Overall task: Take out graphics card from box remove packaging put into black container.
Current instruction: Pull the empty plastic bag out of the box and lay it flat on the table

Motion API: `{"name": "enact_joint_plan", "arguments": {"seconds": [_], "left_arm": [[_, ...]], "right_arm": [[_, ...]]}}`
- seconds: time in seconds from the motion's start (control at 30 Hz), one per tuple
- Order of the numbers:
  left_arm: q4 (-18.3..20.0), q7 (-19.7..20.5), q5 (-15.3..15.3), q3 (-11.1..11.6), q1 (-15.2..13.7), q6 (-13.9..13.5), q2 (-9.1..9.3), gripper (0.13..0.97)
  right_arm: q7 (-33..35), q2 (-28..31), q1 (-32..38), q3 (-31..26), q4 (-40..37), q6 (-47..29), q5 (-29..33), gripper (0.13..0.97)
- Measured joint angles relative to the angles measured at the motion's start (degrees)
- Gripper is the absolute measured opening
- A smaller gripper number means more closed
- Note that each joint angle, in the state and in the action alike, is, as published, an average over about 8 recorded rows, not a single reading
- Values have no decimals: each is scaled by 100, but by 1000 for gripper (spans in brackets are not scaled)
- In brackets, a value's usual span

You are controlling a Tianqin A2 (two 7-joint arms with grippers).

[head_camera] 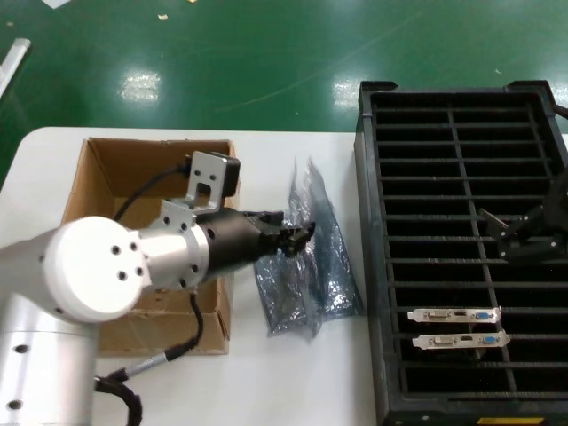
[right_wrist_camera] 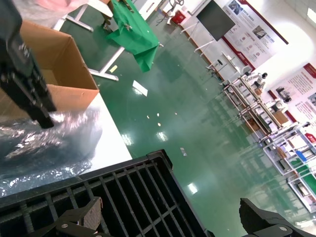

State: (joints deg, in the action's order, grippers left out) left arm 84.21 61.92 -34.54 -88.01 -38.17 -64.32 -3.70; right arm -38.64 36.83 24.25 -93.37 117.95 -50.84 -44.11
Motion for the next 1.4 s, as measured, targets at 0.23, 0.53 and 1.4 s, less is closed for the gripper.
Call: {"name": "enact_joint_plan", "arguments": {"seconds": [0.23,0.53,1.4], "left_arm": [[1543,37,-52,32,104,-424,-372,394],[3042,-981,647,94,632,-117,-1177,593],[2441,-2572,-1454,-26,1624,1845,-1295,946]], "right_arm": [[1,0,0,0,0,0,0,966],[13,-6,-7,0,-9,16,-20,966],[1131,-575,-711,50,-770,1487,-1727,966]]}}
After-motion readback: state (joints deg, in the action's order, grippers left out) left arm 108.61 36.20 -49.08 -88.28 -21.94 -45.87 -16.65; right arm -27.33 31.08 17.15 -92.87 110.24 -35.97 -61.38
